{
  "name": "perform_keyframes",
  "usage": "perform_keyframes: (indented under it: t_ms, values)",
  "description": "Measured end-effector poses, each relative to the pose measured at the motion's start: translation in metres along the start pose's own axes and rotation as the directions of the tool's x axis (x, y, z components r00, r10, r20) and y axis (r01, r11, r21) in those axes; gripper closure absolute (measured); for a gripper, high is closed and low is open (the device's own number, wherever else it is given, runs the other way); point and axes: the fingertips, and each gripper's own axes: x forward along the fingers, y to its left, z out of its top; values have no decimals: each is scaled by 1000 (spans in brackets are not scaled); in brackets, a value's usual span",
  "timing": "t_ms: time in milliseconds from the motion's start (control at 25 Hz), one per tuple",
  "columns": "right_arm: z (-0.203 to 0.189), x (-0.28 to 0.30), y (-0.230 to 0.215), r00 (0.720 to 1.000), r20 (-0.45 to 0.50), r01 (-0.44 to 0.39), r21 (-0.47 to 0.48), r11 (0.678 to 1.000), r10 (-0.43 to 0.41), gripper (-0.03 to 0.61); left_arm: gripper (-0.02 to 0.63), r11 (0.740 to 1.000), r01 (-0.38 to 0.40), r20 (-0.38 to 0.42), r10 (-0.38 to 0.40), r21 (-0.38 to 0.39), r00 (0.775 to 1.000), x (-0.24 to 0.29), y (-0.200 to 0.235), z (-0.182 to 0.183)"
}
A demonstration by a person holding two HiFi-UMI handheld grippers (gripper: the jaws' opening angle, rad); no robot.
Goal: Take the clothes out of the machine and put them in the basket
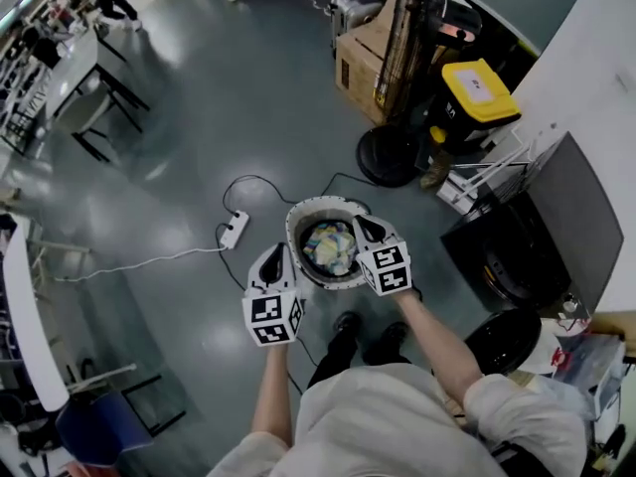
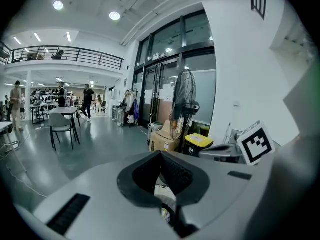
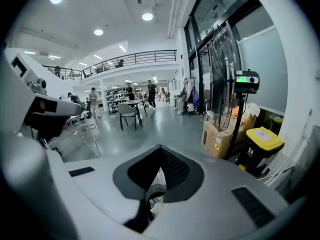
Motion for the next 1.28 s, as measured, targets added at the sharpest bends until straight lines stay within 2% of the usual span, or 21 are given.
perform_keyframes:
  t_ms: [160,280,400,520,760,800,920,960,1280]
  values:
    - [16,-49,-23,997,59,42,8,999,-42,555,595,998,54,22,-55,40,998,4,-38,19]
    - [22,-96,-53,989,102,110,18,994,-112,555,595,990,118,40,-121,74,992,12,-78,36]
    - [27,-147,-93,968,140,204,45,978,-209,555,595,974,198,58,-205,113,977,24,-126,56]
    - [24,-204,-130,933,168,306,86,948,-317,555,595,944,287,60,-299,162,952,30,-178,70]
    - [-5,-319,-195,837,164,495,178,851,-522,555,595,861,447,43,-470,241,882,34,-287,82]
    - [-12,-341,-203,814,157,530,194,825,-560,555,595,841,478,38,-503,252,864,34,-307,83]
    - [-37,-412,-222,719,127,646,242,724,-683,555,595,759,582,20,-613,291,790,29,-369,87]
    - [-44,-431,-225,697,118,668,253,700,-708,555,595,743,600,19,-633,298,774,25,-383,87]
    - [-89,-530,-233,595,77,751,301,588,-800,555,595,679,662,6,-700,319,715,0,-456,75]
